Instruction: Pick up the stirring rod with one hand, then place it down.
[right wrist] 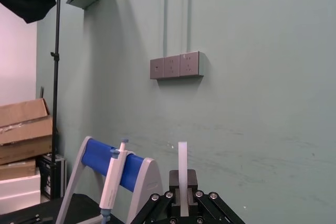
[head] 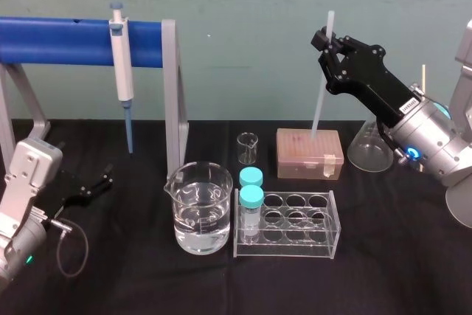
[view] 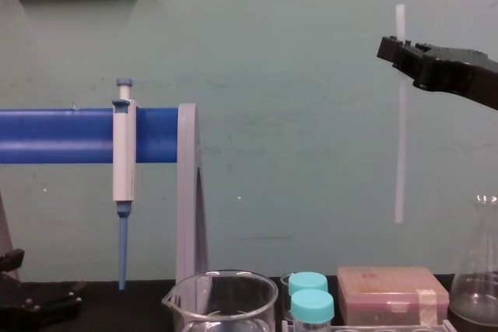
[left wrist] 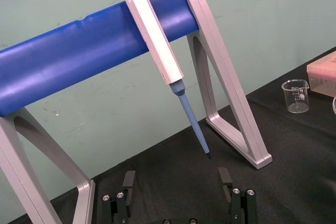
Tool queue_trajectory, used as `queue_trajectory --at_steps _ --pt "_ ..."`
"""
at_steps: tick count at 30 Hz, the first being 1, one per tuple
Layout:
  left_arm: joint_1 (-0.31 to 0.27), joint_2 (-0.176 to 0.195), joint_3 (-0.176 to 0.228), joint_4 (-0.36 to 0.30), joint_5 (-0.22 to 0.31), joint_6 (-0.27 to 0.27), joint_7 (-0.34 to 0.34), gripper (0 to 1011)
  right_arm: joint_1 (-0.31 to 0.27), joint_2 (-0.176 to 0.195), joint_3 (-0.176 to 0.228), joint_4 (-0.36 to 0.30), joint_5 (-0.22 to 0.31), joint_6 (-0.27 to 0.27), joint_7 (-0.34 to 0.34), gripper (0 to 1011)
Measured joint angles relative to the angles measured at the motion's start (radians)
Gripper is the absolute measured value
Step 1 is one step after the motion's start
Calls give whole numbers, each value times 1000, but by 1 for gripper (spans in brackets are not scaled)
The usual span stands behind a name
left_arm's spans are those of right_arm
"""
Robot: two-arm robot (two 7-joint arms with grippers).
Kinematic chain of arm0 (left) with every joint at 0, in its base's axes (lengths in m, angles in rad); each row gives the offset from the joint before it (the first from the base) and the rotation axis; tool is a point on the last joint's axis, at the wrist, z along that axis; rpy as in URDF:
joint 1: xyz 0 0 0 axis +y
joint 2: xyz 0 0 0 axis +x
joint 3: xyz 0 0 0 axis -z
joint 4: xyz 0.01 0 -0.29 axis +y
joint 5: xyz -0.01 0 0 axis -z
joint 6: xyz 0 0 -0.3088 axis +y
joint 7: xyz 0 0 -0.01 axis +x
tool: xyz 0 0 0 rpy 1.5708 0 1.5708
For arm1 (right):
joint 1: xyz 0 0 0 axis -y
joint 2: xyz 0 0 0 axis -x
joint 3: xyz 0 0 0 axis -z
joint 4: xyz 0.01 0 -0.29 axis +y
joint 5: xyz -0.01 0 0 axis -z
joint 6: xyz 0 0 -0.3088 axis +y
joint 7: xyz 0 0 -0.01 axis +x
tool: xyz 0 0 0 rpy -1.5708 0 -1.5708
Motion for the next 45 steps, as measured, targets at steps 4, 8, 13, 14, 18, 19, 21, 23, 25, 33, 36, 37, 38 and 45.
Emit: queue_trajectory --at_steps 4,8,13,14,18,19,21,23,25,33,36,37,38,45 --pt "0 0 0 0 0 0 0 1000 1 1 -1 0 -4 0 0 70" --pt "0 0 0 0 0 0 0 1000 2 2 -1 0 -5 0 1 70" --pt "0 0 0 0 0 0 0 1000 2 3 0 -3 -6 0 1 70" --pt "0 0 0 0 0 0 0 1000 2 4 0 -4 -6 -1 1 70" --pt "0 0 0 0 0 0 0 1000 0 4 0 -4 -6 -2 1 70" --pt "0 0 0 0 0 0 0 1000 -1 4 0 -4 -6 -2 1 70" --pt "0 0 0 0 0 0 0 1000 -3 3 0 -6 -6 -3 1 70" --pt "0 0 0 0 0 0 0 1000 -5 3 0 -7 -6 -3 1 70" --pt "0 0 0 0 0 0 0 1000 -7 3 0 -8 -6 -3 1 70" --pt "0 0 0 0 0 0 0 1000 -12 3 0 -11 -5 -3 1 70" --pt "0 0 0 0 0 0 0 1000 -15 2 -1 -14 -5 -2 1 70" --pt "0 0 0 0 0 0 0 1000 -15 2 -1 -14 -5 -2 1 70" --pt "0 0 0 0 0 0 0 1000 -15 2 -1 -15 -5 -2 1 70" --pt "0 0 0 0 0 0 0 1000 -16 1 -2 -16 -4 -1 1 70"
